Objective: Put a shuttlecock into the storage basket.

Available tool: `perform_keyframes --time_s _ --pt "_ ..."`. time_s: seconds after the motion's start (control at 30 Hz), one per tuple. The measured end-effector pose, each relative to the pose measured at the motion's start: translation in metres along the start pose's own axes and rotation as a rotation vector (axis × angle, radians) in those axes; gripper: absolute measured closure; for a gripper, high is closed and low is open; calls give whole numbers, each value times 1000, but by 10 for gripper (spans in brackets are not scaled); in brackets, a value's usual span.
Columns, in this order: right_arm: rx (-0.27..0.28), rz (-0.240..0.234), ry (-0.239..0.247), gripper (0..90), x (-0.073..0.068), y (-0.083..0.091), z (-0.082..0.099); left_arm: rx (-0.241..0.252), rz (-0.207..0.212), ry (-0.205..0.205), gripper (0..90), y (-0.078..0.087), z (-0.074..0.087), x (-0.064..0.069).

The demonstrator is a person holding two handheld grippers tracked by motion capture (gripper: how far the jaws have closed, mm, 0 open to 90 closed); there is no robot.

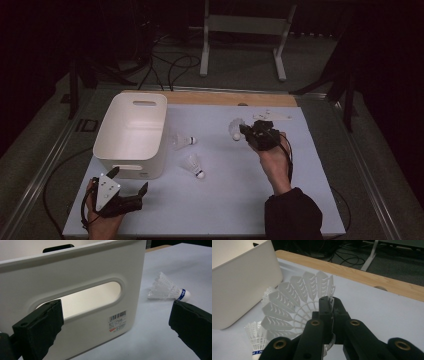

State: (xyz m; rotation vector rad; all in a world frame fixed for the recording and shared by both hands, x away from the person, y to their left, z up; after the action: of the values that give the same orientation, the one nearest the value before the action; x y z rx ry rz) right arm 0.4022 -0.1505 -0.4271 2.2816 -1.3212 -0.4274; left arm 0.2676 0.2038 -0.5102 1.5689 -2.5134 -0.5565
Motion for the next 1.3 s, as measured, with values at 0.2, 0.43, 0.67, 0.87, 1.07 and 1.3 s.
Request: perform_keyframes --time_s 0.2,0.43,0.67,0.87,1.07,1.3 --pt "4 -4 24 889 -6 -2 -8 0 0 -1 2 0 0 0" --pt "7 -17 29 888 -12 -5 -14 2 2 1 2 0 0 0" --pt "10 -21 33 888 -17 -9 -23 0 2 -1 2 0 0 0" --pt "13 -28 41 888 -23 -11 -29 1 1 0 2 0 0 0" --pt "18 -38 51 888 -28 -14 -36 2 3 0 2 0 0 0" --pt "24 -49 49 889 -32 -17 -44 1 4 -1 2 0 0 0"
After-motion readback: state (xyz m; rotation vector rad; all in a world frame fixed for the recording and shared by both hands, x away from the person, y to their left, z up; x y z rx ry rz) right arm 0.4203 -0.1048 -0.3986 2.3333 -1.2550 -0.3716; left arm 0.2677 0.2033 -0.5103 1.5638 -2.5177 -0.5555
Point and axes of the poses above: each handheld gripper's, and its own axes: y roughly backward along the jaws, z roughly out of its underside, x roughly to its right, the point moved 7 cm from there along -y, roughly forward along the jaws, and after that the axes turned 2 degrees about z, right-handed, at the moved point
